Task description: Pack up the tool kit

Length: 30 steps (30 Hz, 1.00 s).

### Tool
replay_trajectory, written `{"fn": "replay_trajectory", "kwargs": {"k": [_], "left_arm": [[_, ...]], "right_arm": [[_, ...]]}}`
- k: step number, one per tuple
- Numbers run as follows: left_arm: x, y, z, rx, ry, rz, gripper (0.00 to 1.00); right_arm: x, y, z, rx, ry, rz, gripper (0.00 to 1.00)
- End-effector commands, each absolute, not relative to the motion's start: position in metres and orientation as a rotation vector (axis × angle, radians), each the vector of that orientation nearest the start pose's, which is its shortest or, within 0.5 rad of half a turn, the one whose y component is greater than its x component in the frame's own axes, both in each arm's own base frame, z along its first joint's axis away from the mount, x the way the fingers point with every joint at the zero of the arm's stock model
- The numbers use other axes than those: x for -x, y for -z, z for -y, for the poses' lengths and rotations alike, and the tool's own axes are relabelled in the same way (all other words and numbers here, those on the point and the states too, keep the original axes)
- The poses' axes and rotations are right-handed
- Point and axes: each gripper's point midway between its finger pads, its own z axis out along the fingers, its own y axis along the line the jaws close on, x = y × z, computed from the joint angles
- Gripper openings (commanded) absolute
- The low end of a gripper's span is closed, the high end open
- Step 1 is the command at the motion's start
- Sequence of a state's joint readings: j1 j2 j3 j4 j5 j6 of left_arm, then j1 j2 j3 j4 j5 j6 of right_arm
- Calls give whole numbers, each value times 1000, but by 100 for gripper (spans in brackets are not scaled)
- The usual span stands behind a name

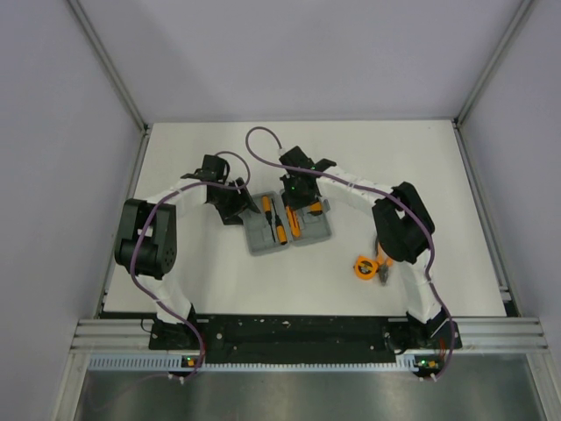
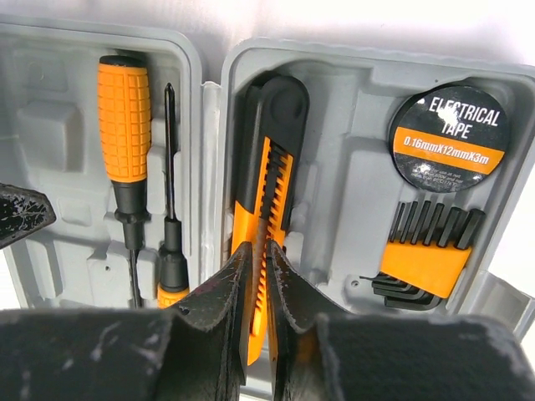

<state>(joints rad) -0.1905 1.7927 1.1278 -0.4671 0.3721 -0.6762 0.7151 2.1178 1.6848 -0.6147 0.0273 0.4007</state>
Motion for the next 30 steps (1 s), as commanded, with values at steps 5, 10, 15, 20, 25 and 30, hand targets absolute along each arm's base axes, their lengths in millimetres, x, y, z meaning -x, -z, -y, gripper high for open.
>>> {"fn": "replay_trajectory", "kwargs": {"k": [5,10,15,20,25,30], "left_arm": [[-363,-53,156,530,735,-2722,68],[-364,-54,156,530,735,-2720,68],[-364,-54,156,530,735,-2720,68],[-364,-53,156,530,737,-2722,68],[-364,-53,157,530,738,-2724,68],[-363,-50,156,531,736,-2730,68]], "right_arm": [[-382,-86,-349,405,-432,-2541,10],[-379,-71,-347,409,-415,-2573,6],[-371,-56,-347,429,-427,-2614,2],[-364,-43,-345,432,-422,-2652,2],[-361,-32,-342,426,-406,-2676,0],[-355,-16,-337,425,-381,-2716,0]]}}
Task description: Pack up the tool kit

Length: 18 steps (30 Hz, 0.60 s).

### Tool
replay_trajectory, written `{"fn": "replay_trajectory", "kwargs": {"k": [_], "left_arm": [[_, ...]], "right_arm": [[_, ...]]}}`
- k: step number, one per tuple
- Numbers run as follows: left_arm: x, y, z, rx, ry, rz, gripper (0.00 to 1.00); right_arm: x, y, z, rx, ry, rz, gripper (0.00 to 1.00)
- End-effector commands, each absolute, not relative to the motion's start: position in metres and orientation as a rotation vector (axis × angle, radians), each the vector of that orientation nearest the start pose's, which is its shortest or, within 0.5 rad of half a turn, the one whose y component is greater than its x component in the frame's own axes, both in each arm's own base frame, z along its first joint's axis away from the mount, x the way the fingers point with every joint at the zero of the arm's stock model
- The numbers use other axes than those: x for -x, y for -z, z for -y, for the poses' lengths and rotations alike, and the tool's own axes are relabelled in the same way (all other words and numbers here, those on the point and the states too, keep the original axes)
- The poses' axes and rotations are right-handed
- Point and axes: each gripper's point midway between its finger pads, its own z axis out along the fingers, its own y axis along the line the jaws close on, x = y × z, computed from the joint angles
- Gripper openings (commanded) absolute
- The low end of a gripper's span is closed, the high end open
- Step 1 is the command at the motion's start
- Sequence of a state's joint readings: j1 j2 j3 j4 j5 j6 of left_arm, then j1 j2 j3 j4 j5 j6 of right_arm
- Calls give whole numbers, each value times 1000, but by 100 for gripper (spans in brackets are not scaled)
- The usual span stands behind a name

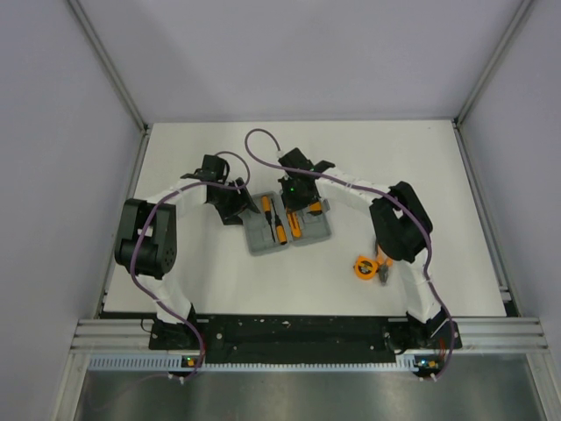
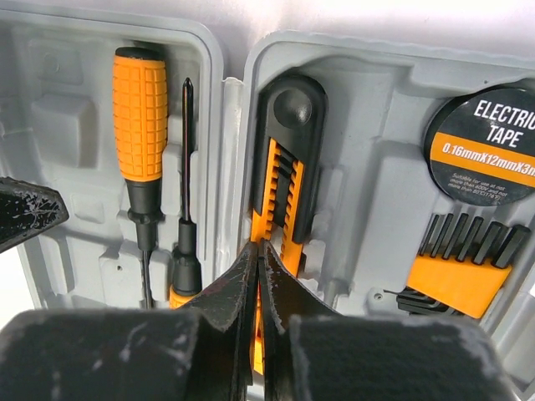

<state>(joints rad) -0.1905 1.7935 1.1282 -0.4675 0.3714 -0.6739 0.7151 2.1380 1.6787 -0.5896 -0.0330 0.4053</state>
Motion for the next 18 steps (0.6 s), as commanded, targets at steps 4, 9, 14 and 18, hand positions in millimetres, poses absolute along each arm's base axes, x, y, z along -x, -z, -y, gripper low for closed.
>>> {"fn": "replay_trajectory", "kwargs": {"k": [4,9,14,18], "left_arm": [[-364,-51,157,530,740,-2725,68],[-364,-52,157,529,746,-2726,68],[-366,-59,158,525,752,-2714,68],[-373,-69,156,515,745,-2691,68]], "right_arm": [[-350,-4,-331,411,-354,-2745,0],[-352,-10,-332,390,-355,-2734,0],[-374,-61,-351,356,-439,-2613,0],[-393,-112,-366,280,-558,-2526,0]]}}
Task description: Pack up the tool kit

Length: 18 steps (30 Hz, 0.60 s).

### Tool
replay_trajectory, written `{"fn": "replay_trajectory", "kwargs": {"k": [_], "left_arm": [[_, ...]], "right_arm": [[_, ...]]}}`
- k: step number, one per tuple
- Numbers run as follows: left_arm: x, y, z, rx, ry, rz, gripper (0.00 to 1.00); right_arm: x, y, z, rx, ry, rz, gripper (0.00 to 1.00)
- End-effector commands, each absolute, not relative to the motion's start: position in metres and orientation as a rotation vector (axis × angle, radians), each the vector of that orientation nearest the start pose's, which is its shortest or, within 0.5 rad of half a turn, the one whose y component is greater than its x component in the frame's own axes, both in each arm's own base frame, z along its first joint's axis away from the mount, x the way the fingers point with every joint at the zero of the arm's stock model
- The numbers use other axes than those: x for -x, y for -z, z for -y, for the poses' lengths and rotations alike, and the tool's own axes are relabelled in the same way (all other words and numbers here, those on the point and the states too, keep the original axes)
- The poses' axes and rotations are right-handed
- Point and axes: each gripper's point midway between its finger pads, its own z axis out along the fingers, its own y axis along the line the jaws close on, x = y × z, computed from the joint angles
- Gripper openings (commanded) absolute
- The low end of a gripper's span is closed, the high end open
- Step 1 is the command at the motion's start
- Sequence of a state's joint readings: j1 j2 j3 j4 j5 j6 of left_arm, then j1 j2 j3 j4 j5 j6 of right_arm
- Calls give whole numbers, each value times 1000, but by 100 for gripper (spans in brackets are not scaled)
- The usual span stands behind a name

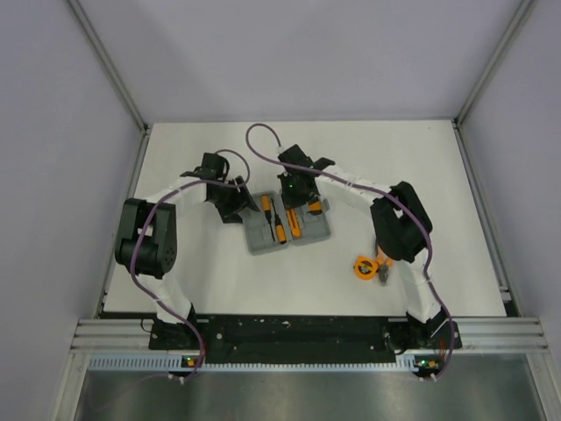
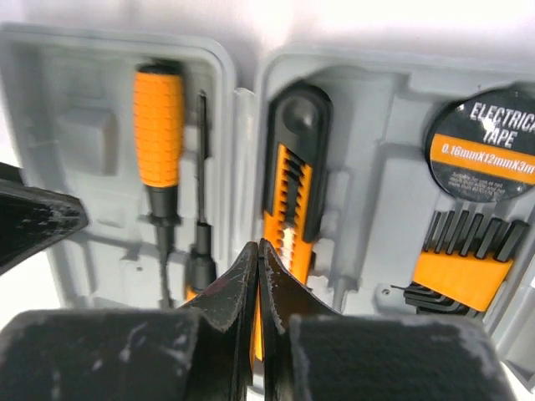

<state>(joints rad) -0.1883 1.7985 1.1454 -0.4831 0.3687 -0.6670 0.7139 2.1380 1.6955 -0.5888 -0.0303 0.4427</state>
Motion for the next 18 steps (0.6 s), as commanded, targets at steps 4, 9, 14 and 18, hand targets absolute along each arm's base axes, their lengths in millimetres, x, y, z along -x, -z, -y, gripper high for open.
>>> {"fn": "replay_trajectory", "kwargs": {"k": [4,9,14,18], "left_arm": [[-377,-78,153,511,744,-2670,69],[-380,-81,151,509,742,-2664,69],[-379,-83,149,495,727,-2663,69],[-380,-93,140,484,660,-2636,73]], "right_arm": [[-406,-168,-369,207,-640,-2433,3],[-401,-190,-344,157,-583,-2422,14],[-382,-174,-293,76,-415,-2457,22],[-358,-157,-249,-6,-303,-2506,33]]}}
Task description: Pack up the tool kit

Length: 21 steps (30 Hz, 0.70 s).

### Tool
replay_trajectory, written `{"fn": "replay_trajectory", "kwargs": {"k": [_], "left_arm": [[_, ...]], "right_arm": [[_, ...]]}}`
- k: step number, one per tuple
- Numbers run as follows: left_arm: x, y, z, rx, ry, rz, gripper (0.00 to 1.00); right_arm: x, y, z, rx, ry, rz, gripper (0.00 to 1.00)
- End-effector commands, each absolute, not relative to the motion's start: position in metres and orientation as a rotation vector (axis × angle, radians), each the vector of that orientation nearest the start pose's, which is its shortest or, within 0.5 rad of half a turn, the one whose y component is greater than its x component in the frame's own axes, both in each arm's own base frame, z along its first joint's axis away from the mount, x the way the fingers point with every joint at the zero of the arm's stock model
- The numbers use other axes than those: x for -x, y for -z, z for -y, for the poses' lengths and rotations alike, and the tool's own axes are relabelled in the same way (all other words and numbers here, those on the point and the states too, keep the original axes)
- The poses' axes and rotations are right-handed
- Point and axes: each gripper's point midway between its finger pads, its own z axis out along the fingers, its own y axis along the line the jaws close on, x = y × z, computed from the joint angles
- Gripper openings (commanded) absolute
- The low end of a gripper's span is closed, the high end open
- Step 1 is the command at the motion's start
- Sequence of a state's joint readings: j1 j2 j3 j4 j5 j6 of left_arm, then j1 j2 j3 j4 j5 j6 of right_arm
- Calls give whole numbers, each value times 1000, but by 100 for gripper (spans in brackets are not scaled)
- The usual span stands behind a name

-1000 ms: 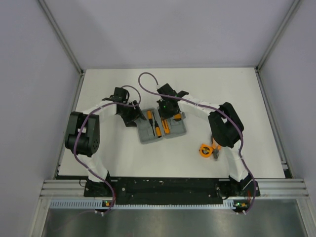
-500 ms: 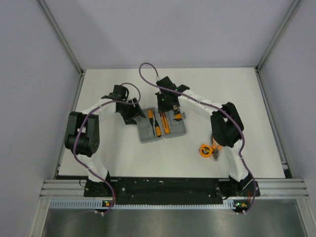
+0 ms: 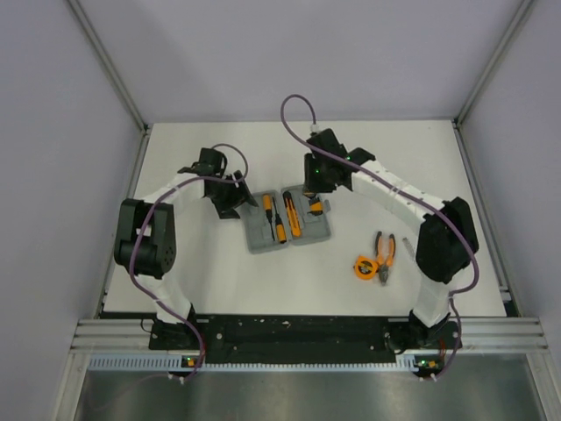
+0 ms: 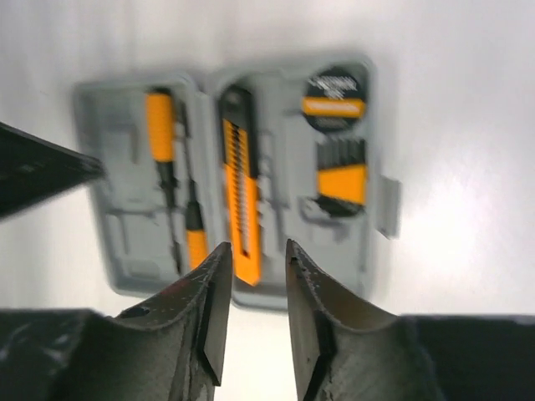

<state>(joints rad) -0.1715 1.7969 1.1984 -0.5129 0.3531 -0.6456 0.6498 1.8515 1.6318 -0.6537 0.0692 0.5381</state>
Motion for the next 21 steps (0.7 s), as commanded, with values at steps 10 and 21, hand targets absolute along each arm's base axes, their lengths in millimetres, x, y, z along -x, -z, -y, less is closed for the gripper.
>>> {"fn": "replay_trajectory", "kwargs": {"k": [10,21], "left_arm": [[-373,-111,129,470,594,-2589,77],[-360,-107,127,456,594,-2614,78]], "right_arm": [[-284,-106,-110,-399,113,-2597,45],[-236,-83,-17,-723,262,-2601,50]]}}
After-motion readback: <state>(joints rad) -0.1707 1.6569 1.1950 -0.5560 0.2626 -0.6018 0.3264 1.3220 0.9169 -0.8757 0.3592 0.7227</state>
